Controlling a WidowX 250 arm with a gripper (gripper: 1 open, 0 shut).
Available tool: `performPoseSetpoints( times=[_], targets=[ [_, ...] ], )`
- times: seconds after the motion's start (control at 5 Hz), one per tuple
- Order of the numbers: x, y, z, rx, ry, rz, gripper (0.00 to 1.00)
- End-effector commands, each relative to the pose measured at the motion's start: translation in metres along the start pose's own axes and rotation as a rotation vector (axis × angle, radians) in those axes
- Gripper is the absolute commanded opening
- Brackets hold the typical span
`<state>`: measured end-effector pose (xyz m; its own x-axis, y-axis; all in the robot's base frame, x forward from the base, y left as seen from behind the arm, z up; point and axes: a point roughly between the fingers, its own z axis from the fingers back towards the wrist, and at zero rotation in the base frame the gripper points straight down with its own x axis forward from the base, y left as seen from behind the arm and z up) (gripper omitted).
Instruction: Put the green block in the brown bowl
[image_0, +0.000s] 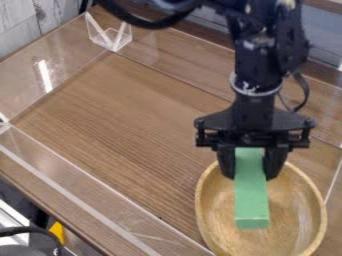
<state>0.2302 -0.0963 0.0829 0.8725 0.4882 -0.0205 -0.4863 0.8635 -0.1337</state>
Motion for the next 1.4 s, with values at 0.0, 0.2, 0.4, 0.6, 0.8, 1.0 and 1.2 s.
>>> performPoseSetpoints(
  times=[0.0, 0.2, 0.4, 0.6, 0.8, 1.0, 1.2],
  targets=[
    [0.000, -0.006, -0.003, -0.016, -0.016, 0.013, 0.00],
    [-0.004, -0.005, 0.001, -0.010, -0.017, 0.028, 0.00],
    [-0.005, -0.002, 0.009, -0.008, -0.016, 0.050, 0.00],
    [-0.008, -0.008, 0.007, -0.005, -0.018, 0.071, 0.00],
    [-0.011, -0.013, 0.006, -0.004, -0.020, 0.096, 0.00],
    [-0.022, -0.016, 0.008, -0.002, -0.020, 0.102, 0.00],
    [-0.031, -0.017, 0.009, -0.003, -0.020, 0.113, 0.00]
  ],
)
